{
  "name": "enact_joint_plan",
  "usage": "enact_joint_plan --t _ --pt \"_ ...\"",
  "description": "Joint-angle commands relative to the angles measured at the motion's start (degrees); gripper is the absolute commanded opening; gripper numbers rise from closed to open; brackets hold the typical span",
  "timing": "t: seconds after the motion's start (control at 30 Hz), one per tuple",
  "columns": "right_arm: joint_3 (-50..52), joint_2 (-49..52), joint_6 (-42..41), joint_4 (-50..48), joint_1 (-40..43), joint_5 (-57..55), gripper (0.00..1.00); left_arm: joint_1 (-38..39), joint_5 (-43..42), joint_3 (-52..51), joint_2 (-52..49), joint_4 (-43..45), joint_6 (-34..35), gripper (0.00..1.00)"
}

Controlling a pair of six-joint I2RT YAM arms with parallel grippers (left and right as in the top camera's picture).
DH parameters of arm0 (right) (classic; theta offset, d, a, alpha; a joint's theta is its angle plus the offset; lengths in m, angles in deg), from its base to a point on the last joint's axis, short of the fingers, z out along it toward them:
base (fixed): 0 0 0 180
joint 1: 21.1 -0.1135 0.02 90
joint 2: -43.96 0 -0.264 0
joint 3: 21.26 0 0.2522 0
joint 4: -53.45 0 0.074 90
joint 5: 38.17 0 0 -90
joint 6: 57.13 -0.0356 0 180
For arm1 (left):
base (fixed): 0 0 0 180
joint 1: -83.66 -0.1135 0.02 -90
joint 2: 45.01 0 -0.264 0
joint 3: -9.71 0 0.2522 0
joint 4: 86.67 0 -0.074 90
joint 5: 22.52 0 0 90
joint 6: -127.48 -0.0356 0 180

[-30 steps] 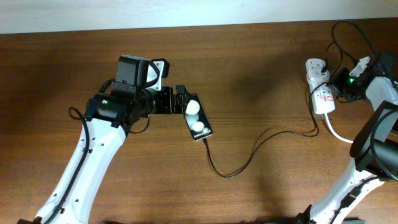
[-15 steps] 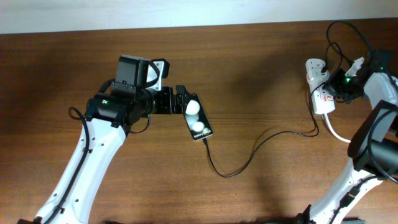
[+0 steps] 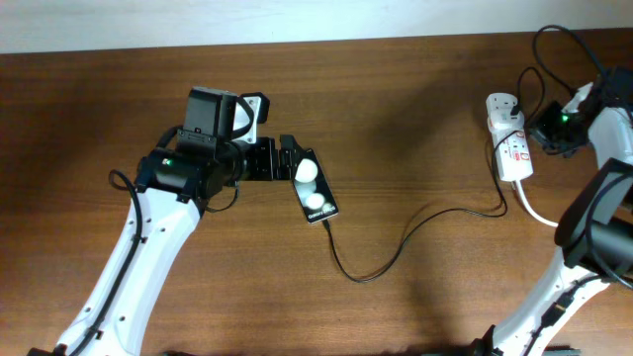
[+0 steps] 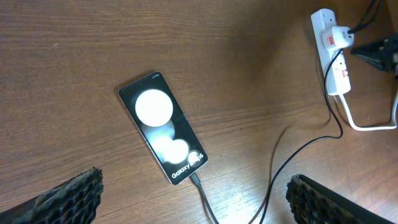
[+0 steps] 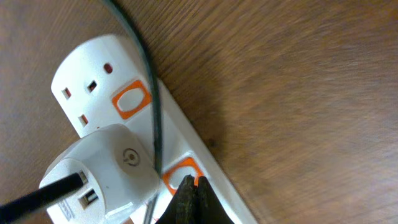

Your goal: Plug charger to phone and switch on socket

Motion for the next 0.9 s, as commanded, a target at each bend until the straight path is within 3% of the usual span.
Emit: enact_joint_plan --t 0.0,0.67,0.87 --pt "-0.85 1.84 -0.24 -0.85 -2.16 -0.55 0.04 0.13 0.61 0.17 0.04 0.13 -1.09 0.99" --pt "-0.74 3.54 0.15 5.07 -7.08 -0.48 0.04 0.13 0.61 0.17 0.04 0.11 -1.09 0.99" --pt "-5.09 -4.63 -2.64 19.3 -1.57 -16.28 0.04 0.13 0.61 0.17 0.04 -0.09 -1.11 0.99"
